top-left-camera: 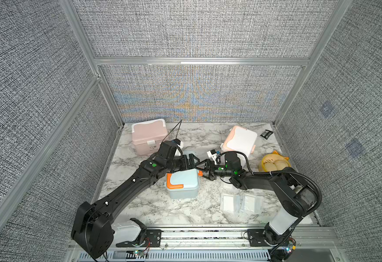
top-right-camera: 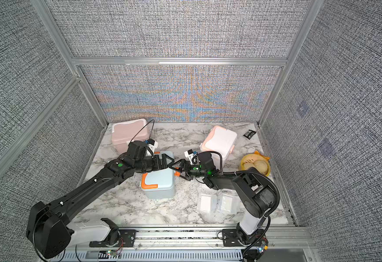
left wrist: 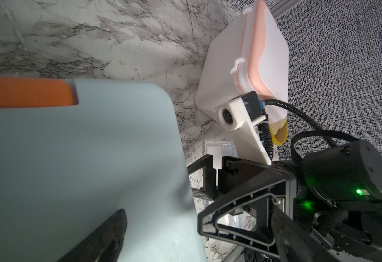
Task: Open first aid kits and take out gauze
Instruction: Fasten the fastener of the first aid kit.
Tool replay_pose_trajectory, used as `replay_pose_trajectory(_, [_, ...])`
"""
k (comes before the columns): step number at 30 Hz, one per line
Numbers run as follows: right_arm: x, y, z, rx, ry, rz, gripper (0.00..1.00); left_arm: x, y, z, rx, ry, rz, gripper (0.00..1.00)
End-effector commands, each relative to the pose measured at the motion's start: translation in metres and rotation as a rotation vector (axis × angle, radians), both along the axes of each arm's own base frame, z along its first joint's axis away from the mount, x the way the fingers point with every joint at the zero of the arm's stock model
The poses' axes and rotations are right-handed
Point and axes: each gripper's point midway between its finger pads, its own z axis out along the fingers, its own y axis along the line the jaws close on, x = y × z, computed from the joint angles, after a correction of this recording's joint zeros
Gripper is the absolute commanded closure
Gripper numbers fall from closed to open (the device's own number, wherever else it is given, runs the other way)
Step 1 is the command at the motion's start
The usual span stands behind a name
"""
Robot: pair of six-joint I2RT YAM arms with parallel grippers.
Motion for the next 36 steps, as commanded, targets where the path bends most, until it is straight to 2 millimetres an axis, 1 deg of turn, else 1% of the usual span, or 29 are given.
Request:
replay_pose_trajectory(1, [0.0,0.004,0.016,0.052,-0.034,0.014,0.01,-0.01,0.008,-0.019,0.056,0.069,0.007,0.0])
replay_pose_trajectory(7, [-0.005,0.001,0.028,0.075,-0.047,0.018,0.04,-0.01,0.009,-0.02,0.057,0.069,0.008,0.01])
replay_pose_trajectory(16, [-0.007,-0.004,0.037,0.099,-0.055,0.015,0.05,-0.01,0.009,-0.021,0.059,0.071,0.01,0.01])
replay_pose_trajectory(31, [-0.003,0.001,0.032,0.185,0.005,0.022,0.05,-0.009,0.009,-0.021,0.06,0.072,0.014,0.01])
replay_pose_trajectory(36, [-0.004,0.003,0.036,0.208,0.011,0.034,0.07,-0.009,0.01,-0.024,0.064,0.076,0.016,0.01])
